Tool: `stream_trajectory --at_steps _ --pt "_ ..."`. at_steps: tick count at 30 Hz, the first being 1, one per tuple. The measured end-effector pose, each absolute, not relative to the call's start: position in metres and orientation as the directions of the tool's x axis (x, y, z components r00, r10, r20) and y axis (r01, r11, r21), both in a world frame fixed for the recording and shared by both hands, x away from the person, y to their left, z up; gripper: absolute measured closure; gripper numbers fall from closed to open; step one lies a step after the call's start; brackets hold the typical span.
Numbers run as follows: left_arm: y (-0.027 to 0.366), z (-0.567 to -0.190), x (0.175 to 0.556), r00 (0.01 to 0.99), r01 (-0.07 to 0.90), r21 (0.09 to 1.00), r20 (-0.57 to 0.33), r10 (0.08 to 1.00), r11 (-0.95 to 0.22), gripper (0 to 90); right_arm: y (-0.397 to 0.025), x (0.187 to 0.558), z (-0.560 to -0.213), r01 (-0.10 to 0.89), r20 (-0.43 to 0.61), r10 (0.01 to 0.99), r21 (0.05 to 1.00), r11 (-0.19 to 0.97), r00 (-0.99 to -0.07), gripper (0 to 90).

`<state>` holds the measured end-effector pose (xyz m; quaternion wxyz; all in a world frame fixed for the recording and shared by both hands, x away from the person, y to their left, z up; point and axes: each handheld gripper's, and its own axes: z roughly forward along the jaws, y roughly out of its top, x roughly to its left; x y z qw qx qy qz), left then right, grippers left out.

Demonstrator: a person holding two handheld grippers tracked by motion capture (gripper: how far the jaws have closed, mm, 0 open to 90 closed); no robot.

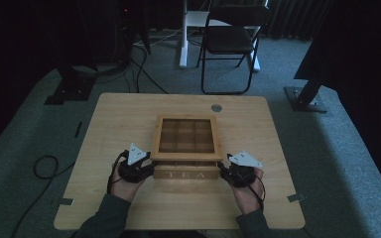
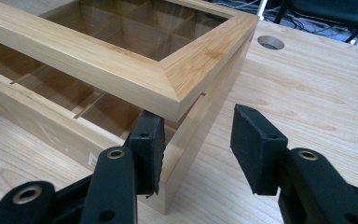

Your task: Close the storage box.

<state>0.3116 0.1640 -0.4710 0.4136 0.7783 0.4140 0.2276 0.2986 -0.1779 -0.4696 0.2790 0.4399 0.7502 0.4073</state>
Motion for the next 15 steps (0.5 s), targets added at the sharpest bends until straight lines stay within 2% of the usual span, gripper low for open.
stream_trajectory --at_steps 15 --pt "0.162 -0.482 0.31 0.553 0.472 0.818 0.015 0.833 -0.328 58.5 -0.178 0.295 -0.479 0.448 -0.06 0.887 0.847 0.288 -0.457 54.3"
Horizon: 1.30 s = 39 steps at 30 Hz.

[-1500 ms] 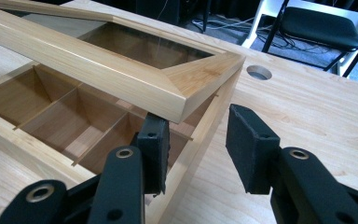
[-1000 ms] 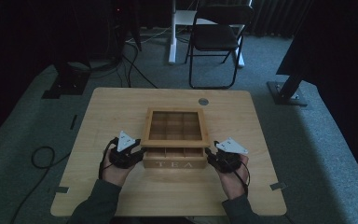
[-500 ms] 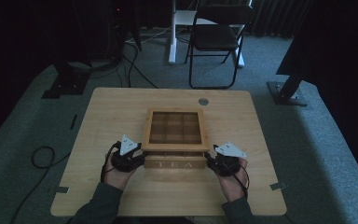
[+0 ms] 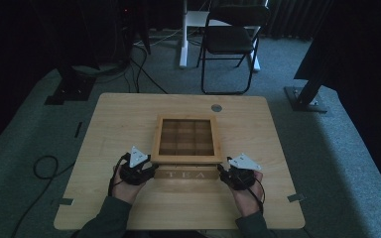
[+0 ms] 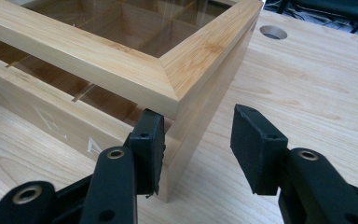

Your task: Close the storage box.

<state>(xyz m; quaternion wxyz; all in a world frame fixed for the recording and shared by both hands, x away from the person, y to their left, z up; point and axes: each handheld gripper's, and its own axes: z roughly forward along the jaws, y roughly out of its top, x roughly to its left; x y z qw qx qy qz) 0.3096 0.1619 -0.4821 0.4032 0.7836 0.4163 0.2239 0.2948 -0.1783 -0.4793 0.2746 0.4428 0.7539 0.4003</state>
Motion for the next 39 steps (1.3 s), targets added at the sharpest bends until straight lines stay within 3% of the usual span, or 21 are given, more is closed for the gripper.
stream_trajectory --at_steps 39 --pt "0.17 -0.494 0.29 0.577 0.482 0.809 -0.005 0.817 -0.335 56.2 -0.199 0.281 -0.483 0.471 -0.015 0.898 0.848 0.244 -0.439 50.5"
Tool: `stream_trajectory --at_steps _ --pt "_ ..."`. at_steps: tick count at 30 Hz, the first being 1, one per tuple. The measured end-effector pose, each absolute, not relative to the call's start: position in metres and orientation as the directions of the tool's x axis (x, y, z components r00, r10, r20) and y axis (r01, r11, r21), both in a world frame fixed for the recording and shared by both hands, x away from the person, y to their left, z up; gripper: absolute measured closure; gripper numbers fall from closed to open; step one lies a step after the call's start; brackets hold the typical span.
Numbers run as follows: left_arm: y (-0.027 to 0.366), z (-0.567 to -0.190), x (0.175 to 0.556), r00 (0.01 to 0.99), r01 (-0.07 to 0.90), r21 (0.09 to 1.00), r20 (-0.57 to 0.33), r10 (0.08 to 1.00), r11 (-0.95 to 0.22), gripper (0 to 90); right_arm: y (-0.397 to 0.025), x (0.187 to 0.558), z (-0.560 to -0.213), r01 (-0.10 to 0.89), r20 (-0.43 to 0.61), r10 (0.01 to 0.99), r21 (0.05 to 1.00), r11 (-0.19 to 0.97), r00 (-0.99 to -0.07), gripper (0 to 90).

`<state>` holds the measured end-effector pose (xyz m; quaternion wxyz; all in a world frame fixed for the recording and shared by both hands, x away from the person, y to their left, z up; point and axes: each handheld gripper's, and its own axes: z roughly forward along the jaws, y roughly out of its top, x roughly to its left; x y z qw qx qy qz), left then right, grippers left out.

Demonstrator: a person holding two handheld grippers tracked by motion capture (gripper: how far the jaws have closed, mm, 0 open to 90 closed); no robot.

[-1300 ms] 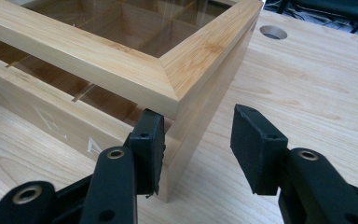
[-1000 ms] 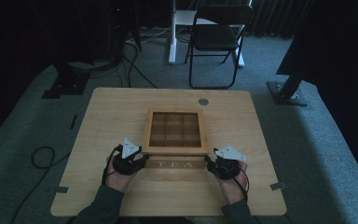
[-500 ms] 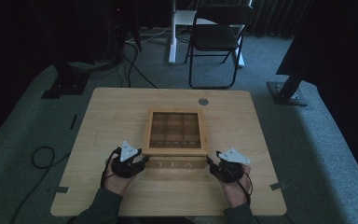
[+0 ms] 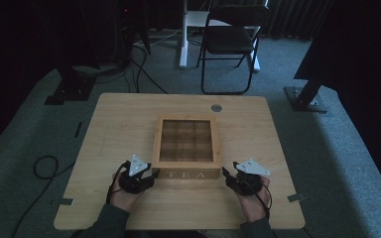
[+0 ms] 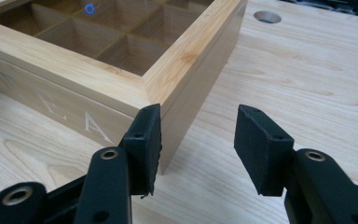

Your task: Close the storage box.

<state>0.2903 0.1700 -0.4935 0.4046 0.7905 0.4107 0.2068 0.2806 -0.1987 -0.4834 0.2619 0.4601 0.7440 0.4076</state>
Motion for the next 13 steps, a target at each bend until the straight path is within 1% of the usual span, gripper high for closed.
stream_trajectory --at_steps 6,11,12,13 --pt "0.191 -0.481 0.288 0.534 0.472 0.838 -0.026 0.845 -0.273 55.9 -0.21 0.284 -0.481 0.474 -0.015 0.912 0.851 0.227 -0.409 49.2" --pt "0.201 -0.481 0.288 0.508 0.484 0.839 -0.037 0.861 -0.249 55.0 -0.219 0.293 -0.483 0.485 -0.026 0.926 0.846 0.222 -0.377 47.2" --pt "0.201 -0.481 0.288 0.508 0.484 0.839 -0.037 0.861 -0.249 55.0 -0.221 0.298 -0.485 0.495 -0.027 0.93 0.84 0.22 -0.367 46.6" --pt "0.203 -0.484 0.288 0.499 0.491 0.836 -0.04 0.866 -0.245 54.8 -0.227 0.312 -0.492 0.525 -0.026 0.938 0.823 0.216 -0.346 44.9"
